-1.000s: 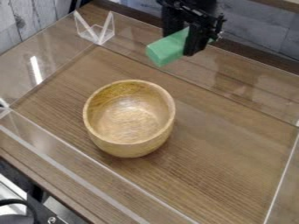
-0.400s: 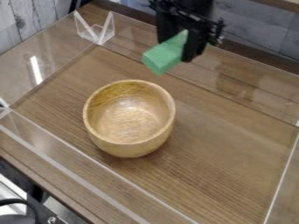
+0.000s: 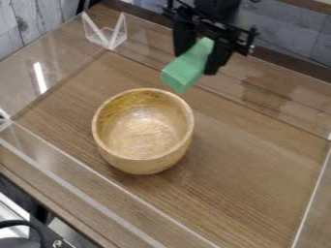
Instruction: Put green object into wooden bowl
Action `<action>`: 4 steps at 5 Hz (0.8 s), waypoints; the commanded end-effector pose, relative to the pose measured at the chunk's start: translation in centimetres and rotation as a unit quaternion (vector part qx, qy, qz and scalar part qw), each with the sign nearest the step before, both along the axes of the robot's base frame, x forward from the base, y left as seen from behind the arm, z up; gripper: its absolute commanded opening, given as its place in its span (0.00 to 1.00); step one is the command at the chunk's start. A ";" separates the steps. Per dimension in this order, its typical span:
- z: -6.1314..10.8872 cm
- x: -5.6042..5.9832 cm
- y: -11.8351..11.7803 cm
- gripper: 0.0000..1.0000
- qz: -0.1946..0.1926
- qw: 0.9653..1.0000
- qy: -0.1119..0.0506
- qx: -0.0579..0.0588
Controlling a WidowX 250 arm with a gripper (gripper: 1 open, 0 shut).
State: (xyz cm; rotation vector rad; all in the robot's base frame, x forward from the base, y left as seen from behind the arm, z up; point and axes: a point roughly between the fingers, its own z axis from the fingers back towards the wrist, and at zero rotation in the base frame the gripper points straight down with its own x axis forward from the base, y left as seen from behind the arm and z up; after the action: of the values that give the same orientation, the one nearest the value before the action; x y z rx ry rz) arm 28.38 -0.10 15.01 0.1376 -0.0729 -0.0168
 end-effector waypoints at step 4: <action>-1.7 -1.7 2.6 0.00 0.042 0.999 -0.033 -0.005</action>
State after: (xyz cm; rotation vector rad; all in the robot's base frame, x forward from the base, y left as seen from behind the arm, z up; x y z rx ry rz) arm 26.28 2.05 11.78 0.1302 -0.0745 0.0469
